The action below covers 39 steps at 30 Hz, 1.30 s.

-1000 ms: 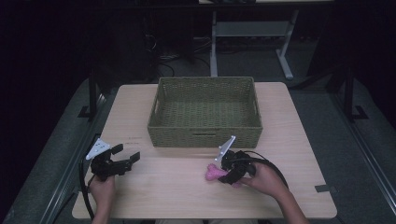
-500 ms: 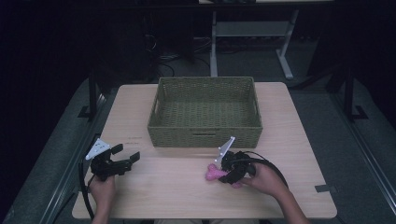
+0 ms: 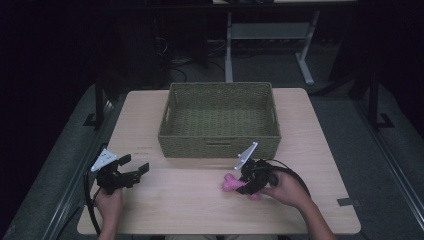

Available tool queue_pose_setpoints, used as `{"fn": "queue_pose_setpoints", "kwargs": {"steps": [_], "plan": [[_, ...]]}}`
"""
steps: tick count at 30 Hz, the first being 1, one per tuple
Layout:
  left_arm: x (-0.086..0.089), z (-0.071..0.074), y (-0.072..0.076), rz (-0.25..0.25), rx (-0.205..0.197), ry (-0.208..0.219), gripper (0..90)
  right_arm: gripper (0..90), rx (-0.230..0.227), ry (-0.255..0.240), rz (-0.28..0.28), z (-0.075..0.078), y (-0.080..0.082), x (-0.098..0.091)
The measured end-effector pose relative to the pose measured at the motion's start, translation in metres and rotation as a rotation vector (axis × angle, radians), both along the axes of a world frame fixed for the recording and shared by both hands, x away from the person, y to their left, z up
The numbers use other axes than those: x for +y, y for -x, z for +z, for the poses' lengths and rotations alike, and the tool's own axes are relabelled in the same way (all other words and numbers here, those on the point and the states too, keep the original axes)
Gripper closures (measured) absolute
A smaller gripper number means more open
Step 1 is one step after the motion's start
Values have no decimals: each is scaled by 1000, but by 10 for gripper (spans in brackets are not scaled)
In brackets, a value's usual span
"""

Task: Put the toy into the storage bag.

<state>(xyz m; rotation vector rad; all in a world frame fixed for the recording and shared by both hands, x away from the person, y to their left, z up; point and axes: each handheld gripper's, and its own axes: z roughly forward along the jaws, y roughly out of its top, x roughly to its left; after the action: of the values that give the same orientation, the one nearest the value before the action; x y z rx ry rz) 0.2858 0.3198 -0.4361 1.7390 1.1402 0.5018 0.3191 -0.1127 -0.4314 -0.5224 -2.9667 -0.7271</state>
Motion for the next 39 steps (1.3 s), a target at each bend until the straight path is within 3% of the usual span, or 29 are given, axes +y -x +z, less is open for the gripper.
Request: {"fn": "queue_pose_setpoints", "kwargs": {"steps": [9, 11, 17, 39], "plan": [[0, 0, 0, 3, 3, -1, 136, 581, -6, -6, 8, 12, -4, -6], [1, -1, 0, 1, 5, 4, 136, 581, -5, -38, 15, 20, -7, -10], [1, -1, 0, 1, 6, 3, 136, 582, 11, -62, 26, 29, -14, -13], [1, -1, -1, 2, 5, 4, 136, 583, -1, -88, 46, 58, -26, -18]]}}
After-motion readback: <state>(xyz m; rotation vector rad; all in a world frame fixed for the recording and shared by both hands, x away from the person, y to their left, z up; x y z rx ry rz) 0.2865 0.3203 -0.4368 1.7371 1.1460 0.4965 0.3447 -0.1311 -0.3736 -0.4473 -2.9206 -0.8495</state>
